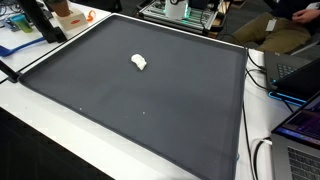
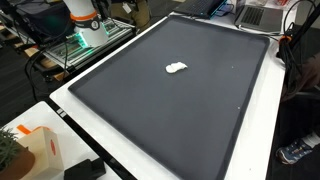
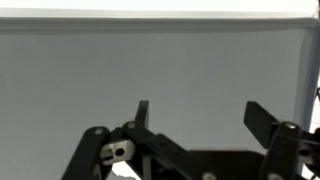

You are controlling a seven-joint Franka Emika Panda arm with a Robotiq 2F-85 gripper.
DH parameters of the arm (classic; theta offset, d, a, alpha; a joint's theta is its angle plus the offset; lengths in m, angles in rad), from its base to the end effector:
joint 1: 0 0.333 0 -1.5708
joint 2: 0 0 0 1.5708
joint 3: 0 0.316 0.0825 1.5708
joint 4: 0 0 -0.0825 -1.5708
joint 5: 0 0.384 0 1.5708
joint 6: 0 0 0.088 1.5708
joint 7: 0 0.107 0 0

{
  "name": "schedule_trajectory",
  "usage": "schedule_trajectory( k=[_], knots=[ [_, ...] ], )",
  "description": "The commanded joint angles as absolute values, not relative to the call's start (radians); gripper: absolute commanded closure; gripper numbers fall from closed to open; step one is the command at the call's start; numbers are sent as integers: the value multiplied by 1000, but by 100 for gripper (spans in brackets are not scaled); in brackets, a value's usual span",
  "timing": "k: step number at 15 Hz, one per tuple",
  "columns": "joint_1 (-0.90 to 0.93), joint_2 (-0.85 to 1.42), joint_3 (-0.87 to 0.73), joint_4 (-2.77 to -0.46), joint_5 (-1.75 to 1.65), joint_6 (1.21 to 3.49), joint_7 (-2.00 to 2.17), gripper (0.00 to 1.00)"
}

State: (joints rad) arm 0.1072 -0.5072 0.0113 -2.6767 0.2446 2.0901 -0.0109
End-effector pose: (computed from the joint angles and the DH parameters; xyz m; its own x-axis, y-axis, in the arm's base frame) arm 0.3585 0.0545 0.3885 0.9960 0.0063 -0.0888 -0.0112 -0.9806 -0.1957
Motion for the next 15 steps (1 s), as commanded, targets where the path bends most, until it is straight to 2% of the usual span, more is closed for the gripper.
schedule_trajectory(
  k=[1, 6, 10, 11, 15],
  knots=[
    [87, -501, 74, -2743, 233, 2270, 95, 0],
    [88, -400, 136, -2755, 204, 2469, 211, 0],
    [22, -318, 213, -2754, 49, 2663, 355, 0],
    [73, -356, 162, -2754, 113, 2601, 283, 0],
    [54, -285, 170, -2745, 89, 2690, 308, 0]
  ],
)
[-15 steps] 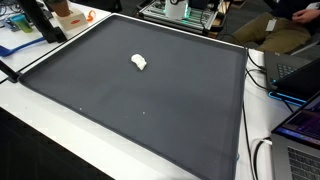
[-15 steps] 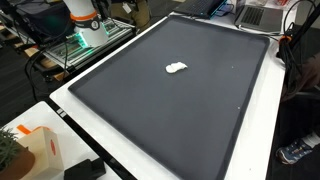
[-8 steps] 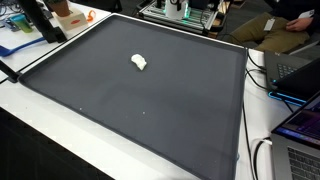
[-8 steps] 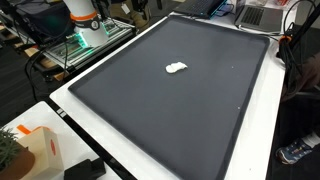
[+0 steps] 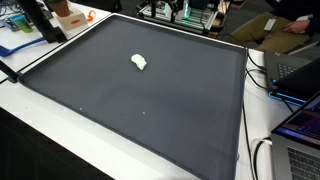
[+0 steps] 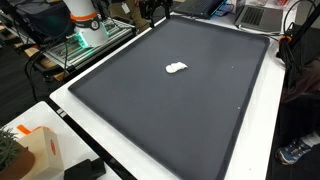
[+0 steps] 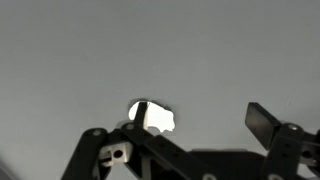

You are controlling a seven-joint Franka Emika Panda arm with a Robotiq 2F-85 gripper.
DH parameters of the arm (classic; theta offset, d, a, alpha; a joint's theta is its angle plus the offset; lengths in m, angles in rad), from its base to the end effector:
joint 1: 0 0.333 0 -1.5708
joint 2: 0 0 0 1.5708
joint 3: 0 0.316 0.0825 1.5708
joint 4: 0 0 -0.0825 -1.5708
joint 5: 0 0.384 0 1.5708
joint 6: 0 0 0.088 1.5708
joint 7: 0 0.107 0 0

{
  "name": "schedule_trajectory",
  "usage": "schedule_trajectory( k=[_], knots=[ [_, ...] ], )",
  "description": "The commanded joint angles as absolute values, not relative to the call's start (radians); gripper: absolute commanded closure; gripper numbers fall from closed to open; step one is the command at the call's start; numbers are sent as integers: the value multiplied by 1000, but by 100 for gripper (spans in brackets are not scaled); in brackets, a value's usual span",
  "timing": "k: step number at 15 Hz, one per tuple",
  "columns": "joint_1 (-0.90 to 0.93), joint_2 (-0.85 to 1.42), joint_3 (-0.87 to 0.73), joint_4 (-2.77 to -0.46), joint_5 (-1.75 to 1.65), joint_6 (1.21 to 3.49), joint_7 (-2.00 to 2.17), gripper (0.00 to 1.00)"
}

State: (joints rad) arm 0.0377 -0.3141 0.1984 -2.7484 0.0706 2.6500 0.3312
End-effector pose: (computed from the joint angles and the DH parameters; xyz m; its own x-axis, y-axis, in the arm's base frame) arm 0.3920 0.0884 0.3328 0.9661 -0.1584 0.2039 -0.1505 -0.9871 -0.0539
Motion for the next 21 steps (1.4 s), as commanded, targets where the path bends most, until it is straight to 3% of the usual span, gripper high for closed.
schedule_trajectory(
  k=[1, 9, 15, 21],
  knots=[
    [53, -265, 158, -2745, 97, 2725, 292, 0],
    [64, -108, 33, -2748, 161, 2950, 55, 0],
    [66, -141, 39, -2741, 166, 2910, 75, 0],
    [179, -67, 1, -2743, 389, 3266, -17, 0]
  ],
)
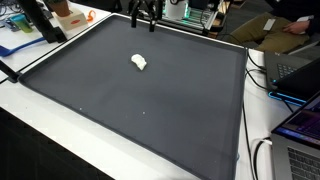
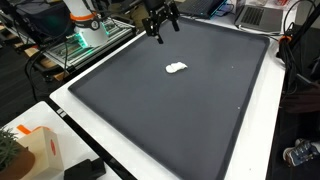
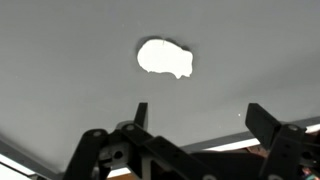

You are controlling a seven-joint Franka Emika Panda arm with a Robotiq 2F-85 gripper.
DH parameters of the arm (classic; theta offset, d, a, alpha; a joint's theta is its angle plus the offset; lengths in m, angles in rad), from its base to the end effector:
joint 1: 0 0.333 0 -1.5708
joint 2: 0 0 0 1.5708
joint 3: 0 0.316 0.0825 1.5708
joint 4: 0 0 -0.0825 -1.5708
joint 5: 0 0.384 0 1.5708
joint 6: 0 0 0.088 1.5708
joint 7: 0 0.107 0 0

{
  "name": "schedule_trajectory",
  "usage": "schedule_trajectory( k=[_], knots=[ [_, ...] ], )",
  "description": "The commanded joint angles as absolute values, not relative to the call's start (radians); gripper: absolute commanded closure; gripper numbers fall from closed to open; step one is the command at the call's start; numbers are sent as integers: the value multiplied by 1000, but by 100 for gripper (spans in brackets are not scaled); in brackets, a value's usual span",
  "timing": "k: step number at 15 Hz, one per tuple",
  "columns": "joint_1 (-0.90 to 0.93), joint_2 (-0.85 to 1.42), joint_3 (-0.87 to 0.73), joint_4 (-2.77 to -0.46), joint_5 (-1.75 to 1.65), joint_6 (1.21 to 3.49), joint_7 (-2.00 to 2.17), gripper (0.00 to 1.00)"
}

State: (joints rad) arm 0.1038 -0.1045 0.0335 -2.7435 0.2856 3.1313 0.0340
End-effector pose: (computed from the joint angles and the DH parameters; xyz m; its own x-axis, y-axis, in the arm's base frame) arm 0.4307 0.0346 0.3048 0.8718 -0.1953 0.4493 -0.1431 -0.9786 -0.1477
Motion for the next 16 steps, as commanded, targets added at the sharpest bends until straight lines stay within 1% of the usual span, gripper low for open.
schedule_trajectory(
  k=[1, 4, 6, 13, 16],
  knots=[
    [180, -55, 2, -2743, 381, 3293, -12, 0],
    [202, -46, -5, -2743, 347, 3281, -21, 0],
    [206, -26, -2, -2746, 344, 3311, -45, 0],
    [141, 92, -15, -2744, 343, 3413, -147, 0],
    [143, 83, -15, -2743, 343, 3393, -133, 0]
  ],
)
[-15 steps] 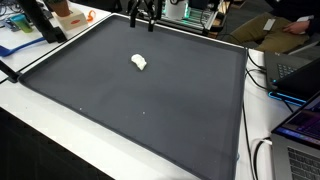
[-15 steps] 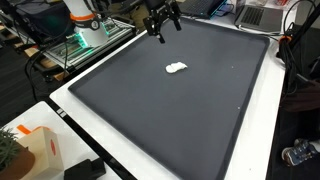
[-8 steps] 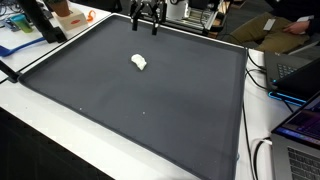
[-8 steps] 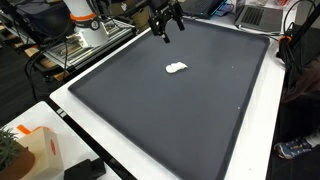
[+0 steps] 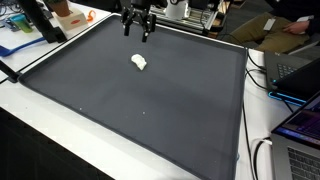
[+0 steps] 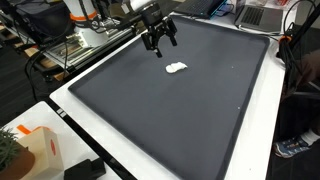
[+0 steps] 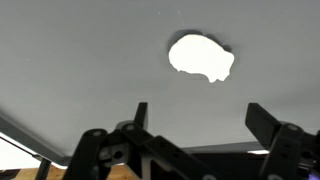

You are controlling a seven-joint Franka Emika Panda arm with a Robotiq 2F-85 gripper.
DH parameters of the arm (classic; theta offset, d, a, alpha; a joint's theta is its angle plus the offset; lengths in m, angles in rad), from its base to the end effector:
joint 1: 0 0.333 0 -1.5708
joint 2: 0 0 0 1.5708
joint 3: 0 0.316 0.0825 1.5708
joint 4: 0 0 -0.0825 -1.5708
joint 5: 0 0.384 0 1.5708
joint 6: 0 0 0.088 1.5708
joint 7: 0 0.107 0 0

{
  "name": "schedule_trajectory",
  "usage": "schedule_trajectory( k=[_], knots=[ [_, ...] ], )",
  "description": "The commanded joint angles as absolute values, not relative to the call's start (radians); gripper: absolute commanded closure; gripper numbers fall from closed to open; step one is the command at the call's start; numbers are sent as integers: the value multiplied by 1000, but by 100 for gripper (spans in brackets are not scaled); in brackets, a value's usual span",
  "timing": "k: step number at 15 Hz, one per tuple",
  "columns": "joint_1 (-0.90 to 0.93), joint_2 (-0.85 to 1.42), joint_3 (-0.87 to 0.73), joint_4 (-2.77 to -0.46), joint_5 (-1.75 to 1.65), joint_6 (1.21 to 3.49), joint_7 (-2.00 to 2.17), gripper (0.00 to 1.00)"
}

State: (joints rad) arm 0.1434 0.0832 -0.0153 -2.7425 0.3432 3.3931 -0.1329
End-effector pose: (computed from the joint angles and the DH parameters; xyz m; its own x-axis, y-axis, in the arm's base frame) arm 0.4330 0.0177 0.2568 0.8435 -0.0905 0.5294 -0.0858 -0.9957 -0.0335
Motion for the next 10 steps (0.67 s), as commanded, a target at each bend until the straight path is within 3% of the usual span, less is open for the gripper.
schedule_trajectory(
  k=[1, 6, 10],
  knots=[
    [143, 85, -15, -2742, 343, 3393, -133, 0],
    [119, 81, -1, -2723, 309, 3352, -101, 0],
    [90, 66, 5, -2660, 196, 3178, -13, 0]
  ],
)
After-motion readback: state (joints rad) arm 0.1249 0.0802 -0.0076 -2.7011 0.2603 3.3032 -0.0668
